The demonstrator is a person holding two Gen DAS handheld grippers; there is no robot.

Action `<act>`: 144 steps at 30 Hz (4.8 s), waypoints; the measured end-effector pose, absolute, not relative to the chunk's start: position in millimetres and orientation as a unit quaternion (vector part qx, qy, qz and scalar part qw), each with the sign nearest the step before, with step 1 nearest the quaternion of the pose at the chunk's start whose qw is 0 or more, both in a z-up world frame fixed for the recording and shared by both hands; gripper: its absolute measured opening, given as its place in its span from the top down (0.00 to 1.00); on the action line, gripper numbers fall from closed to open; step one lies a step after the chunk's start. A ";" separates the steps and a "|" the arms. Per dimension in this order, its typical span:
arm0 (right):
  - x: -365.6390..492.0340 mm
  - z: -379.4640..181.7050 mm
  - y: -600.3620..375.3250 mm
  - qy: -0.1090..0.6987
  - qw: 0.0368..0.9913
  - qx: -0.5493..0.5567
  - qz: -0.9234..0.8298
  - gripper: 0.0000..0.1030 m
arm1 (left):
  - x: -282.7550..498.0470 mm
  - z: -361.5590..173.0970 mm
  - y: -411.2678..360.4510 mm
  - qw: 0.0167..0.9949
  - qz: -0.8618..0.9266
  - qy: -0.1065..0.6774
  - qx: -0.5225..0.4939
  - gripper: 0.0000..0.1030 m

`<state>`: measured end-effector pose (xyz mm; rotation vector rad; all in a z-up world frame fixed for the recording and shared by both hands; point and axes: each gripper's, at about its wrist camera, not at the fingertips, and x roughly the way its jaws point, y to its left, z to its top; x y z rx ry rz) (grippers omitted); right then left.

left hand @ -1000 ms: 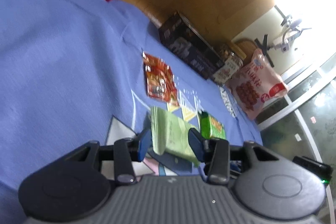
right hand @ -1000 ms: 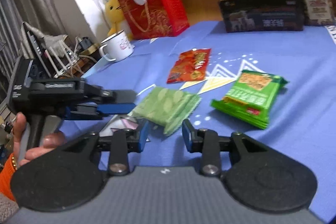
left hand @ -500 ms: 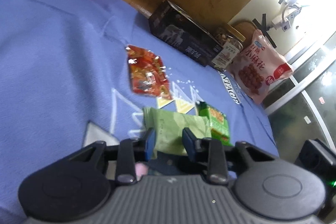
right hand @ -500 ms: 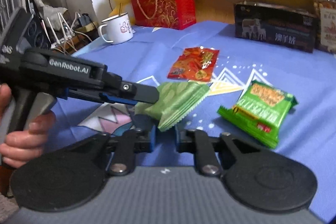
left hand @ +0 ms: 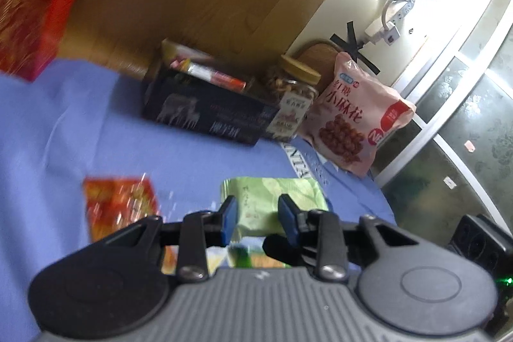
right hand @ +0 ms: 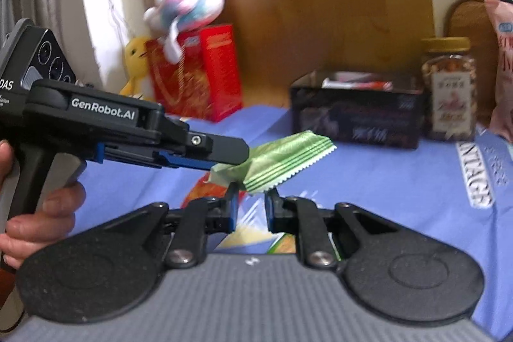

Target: Organize snacks

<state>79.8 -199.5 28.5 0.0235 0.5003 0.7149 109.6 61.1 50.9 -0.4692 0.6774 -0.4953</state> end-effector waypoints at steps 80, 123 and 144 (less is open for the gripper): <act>13.3 -9.8 -233.9 0.303 0.917 0.109 0.236 0.67 | 19.0 -6.9 23.3 0.954 -0.089 0.259 -0.120 0.59; 39.9 -12.0 -213.3 0.296 0.911 0.099 0.271 0.84 | 28.1 -11.4 32.7 0.937 -0.130 0.279 -0.164 0.58; 15.9 -15.8 -240.6 0.304 0.898 0.115 0.298 0.74 | 31.9 -12.2 31.0 0.935 -0.133 0.290 -0.157 0.54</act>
